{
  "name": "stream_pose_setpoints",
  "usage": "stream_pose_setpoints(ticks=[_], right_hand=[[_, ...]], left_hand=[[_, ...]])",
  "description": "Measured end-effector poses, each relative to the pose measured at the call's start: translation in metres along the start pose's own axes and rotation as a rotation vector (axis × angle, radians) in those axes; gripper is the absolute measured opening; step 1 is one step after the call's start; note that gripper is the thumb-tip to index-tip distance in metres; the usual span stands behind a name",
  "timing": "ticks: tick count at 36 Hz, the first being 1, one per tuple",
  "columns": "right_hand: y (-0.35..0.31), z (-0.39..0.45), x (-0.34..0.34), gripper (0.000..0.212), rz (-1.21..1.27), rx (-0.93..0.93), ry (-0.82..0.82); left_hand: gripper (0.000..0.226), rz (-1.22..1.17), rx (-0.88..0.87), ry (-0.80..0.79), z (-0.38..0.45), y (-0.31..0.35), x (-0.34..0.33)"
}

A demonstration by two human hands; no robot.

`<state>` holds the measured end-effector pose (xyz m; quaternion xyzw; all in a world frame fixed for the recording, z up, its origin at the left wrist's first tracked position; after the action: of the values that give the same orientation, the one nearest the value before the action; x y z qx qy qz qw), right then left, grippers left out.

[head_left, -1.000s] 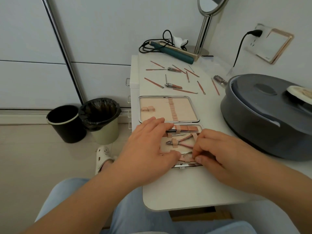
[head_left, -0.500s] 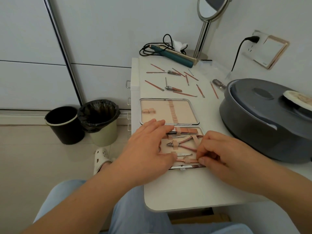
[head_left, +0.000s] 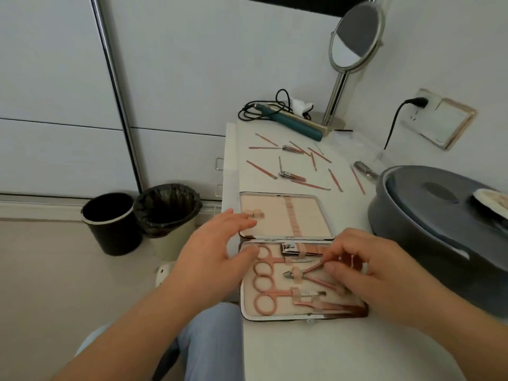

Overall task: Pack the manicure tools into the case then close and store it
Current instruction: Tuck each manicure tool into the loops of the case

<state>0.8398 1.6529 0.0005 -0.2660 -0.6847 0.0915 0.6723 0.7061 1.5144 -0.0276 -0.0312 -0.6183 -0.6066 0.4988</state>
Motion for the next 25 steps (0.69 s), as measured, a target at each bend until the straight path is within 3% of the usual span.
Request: stream_pose_setpoints(ticks=[5,16,21,25], right_hand=[[-0.002,0.036,0.009,0.012,0.014,-0.024,0.058],[0.047,0.130,0.030,0.009,0.080,-0.258,0.278],[0.054,0.163,0.033,0.028,-0.010,-0.327,0.300],[0.041,0.191,0.034,0.025,-0.135,-0.334,0.255]], left_hand=[[0.029,-0.125,0.099,0.032,0.013,-0.016,0.005],[0.037,-0.243,0.002,0.137,0.022,-0.025,0.005],[0.032,-0.290,-0.024,0.132,0.024,-0.027,0.002],[0.025,-0.383,-0.001,0.123,0.023,-0.033,0.003]])
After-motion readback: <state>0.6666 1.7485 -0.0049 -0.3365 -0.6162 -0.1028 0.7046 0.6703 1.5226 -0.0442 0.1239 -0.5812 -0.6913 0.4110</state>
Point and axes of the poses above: each hand's wrist, its own z-axis towards the middle knuckle, its own x-axis out of the back of the hand, y = z × x, the point moved 8 cm from there along z, towards the middle knuckle, and after that the axes turned 9 degrees about -y, right-handed, at the moved point
